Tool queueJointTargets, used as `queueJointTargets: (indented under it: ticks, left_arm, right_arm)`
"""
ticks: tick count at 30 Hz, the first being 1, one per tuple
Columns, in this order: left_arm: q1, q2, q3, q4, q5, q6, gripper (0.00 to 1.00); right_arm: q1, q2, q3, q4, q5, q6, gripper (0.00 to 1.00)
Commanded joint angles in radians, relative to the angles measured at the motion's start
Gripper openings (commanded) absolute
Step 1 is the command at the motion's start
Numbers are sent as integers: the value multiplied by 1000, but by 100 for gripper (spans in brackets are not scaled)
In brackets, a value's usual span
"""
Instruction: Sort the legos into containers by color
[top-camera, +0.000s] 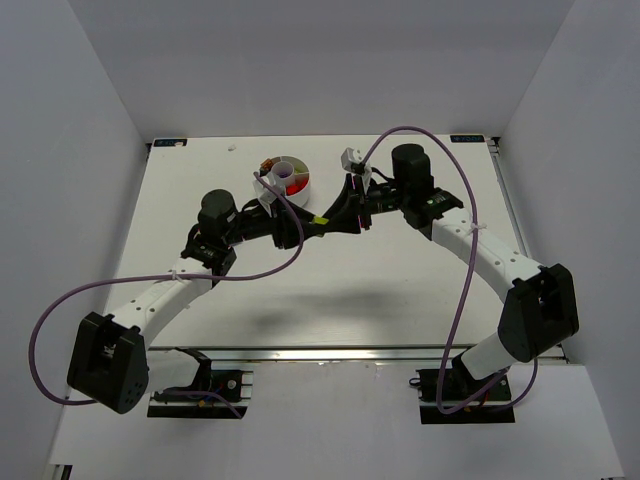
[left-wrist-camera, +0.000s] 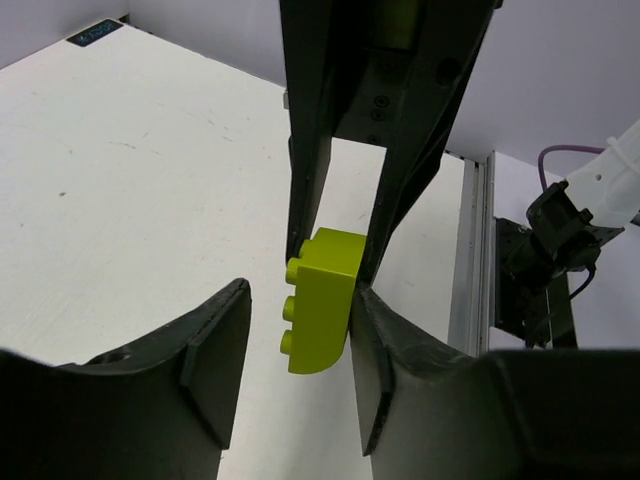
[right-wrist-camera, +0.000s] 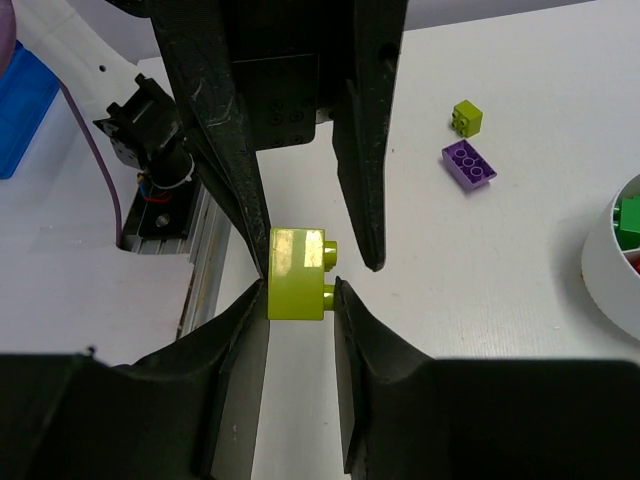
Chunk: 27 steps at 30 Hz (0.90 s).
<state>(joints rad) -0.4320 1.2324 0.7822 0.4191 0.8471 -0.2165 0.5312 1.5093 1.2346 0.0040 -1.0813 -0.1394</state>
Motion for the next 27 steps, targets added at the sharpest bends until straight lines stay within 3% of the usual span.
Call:
queueJointTargets:
  ticks: [1,6,8,27]
  left_arm:
    - [-5,-30,-6,1,-5,0,55]
    - [-5,-39,-9,-2,-23,0,80]
    - [-5,-43,-8,-8,-29,0,98]
    - [-4,-65,48,-175,-68,115,98]
  right_arm:
    - [3,-18,36,11,-20,-28,5]
    - [1,-20,42,-2,15,-55,4]
    - [1,-15,45,-9,29,-60,3]
    - [-37,25,83,-73,23,-112,2]
